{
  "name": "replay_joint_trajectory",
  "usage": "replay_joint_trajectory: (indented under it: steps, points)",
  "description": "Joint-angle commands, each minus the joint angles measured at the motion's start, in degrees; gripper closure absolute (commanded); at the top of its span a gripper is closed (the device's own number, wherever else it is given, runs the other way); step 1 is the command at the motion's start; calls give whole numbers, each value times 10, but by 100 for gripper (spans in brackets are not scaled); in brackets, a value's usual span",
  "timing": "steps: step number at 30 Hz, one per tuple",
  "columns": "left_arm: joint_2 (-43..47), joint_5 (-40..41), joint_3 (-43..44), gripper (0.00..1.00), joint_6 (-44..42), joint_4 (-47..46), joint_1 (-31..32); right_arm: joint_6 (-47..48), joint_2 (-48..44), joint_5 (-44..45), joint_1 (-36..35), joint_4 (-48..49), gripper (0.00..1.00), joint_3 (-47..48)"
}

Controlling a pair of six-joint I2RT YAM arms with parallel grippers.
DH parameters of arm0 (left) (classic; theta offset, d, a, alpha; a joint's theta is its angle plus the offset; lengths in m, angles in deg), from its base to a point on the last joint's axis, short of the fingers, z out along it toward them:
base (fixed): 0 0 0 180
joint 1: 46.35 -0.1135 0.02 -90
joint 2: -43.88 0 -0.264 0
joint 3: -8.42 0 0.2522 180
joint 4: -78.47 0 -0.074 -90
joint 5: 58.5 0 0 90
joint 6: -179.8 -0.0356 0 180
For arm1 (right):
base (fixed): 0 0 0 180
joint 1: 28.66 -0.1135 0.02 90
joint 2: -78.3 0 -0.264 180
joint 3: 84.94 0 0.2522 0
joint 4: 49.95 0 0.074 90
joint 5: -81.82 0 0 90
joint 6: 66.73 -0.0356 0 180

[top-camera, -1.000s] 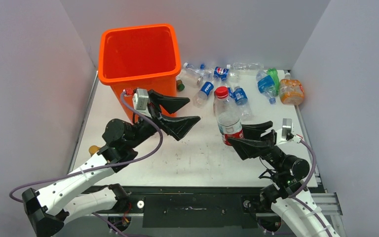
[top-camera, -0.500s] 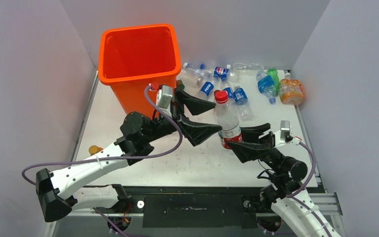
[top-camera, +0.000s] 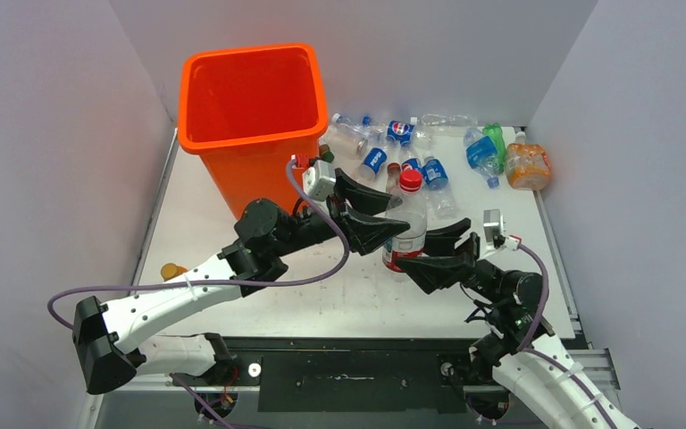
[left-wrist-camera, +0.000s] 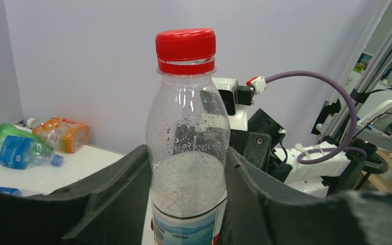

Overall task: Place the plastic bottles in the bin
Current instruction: Place the plastic bottle in the trash bin.

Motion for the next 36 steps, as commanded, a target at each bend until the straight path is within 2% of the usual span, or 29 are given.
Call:
replay_joint_trajectory:
  steps: [1, 5, 7, 9, 10, 13, 14, 19, 25, 28, 36]
  points:
    - [-7, -36, 44, 57, -23, 53, 7, 75, 26, 1, -33, -76, 45, 47]
    - [-3, -49, 44, 72, -22, 72, 6, 114, 52, 17, -69, -130, 40, 75]
    - [7, -45, 31, 74, -18, 68, 6, 133, 60, 34, -91, -152, 39, 86]
    - [23, -35, 16, 71, -15, 64, 6, 149, 57, 65, -111, -161, 46, 90]
    - [32, -29, 10, 58, -14, 64, 6, 154, 59, 76, -120, -165, 48, 91]
    - [63, -3, 3, 4, -20, 82, 6, 168, 77, 78, -136, -169, 51, 103]
    - [77, 8, 5, 3, -27, 94, 5, 173, 83, 79, -142, -171, 51, 107]
    - [99, 93, 64, 4, -69, 189, 5, 214, 107, 119, -186, -199, 54, 133]
    - [67, 162, 154, 0, -99, 311, 5, 249, 133, 181, -245, -209, 56, 153]
    - [57, 166, 170, 9, -98, 362, 5, 268, 140, 222, -278, -216, 58, 160]
    - [52, 163, 189, 26, -78, 416, 5, 300, 159, 299, -342, -212, 59, 163]
